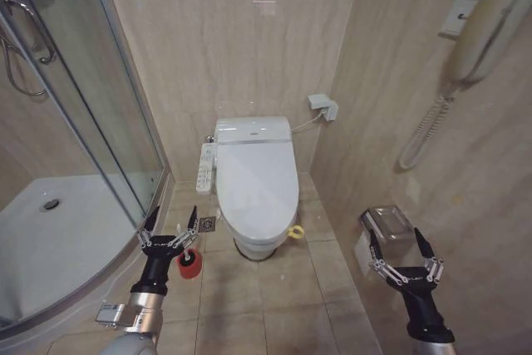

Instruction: Open the toilet lid, clean the toilet bowl with a toilet brush, close the toilet lid, and flush.

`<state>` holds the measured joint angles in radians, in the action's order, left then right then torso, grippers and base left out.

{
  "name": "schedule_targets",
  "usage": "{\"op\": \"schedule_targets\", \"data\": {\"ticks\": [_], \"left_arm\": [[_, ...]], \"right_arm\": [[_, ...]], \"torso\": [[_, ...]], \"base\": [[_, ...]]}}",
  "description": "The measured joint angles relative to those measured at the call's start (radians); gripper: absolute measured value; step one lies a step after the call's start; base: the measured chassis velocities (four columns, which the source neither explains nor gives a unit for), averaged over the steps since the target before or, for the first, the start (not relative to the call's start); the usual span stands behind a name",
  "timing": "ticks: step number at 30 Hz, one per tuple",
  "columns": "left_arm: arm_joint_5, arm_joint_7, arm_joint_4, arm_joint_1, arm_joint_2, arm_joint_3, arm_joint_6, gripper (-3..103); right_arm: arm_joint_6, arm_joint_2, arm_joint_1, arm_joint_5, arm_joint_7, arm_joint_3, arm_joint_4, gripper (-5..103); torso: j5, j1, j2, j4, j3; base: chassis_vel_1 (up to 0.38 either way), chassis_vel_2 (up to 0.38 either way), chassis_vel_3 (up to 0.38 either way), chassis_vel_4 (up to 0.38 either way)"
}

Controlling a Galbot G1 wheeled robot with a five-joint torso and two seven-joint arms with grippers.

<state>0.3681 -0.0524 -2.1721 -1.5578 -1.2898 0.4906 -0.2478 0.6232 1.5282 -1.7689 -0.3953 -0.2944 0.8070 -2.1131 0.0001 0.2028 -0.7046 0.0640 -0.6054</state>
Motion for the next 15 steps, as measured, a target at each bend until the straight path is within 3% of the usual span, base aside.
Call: {"op": "schedule_targets", "data": {"ticks": [8, 11, 15], "left_arm": [[-0.026, 0.002, 0.002, -0.017, -0.026, -0.017, -0.012, 100], [-0.035, 0.002, 0.005, -0.022, -0.032, -0.019, -0.015, 100], [-0.039, 0.003, 0.008, -0.02, -0.038, -0.021, -0.016, 100]], "right_arm": [[0.008, -0.001, 0.001, 0.007, 0.037, -0.01, 0.001, 100], [0.008, -0.01, 0.003, 0.023, 0.088, -0.017, -0.001, 100], [0.007, -0.016, 0.004, 0.024, 0.098, -0.019, -0.009, 100]], "torso": [[-0.0001, 0.0, 0.0, 0.0004, 0.0], [-0.0002, 0.001, 0.0, 0.0001, 0.0], [-0.0001, 0.001, 0.0, -0.0002, 0.0]], "base": [[-0.208, 0.212, 0.223, -0.215], [-0.148, 0.163, 0.121, -0.152], [-0.067, 0.077, 0.046, -0.048]]}}
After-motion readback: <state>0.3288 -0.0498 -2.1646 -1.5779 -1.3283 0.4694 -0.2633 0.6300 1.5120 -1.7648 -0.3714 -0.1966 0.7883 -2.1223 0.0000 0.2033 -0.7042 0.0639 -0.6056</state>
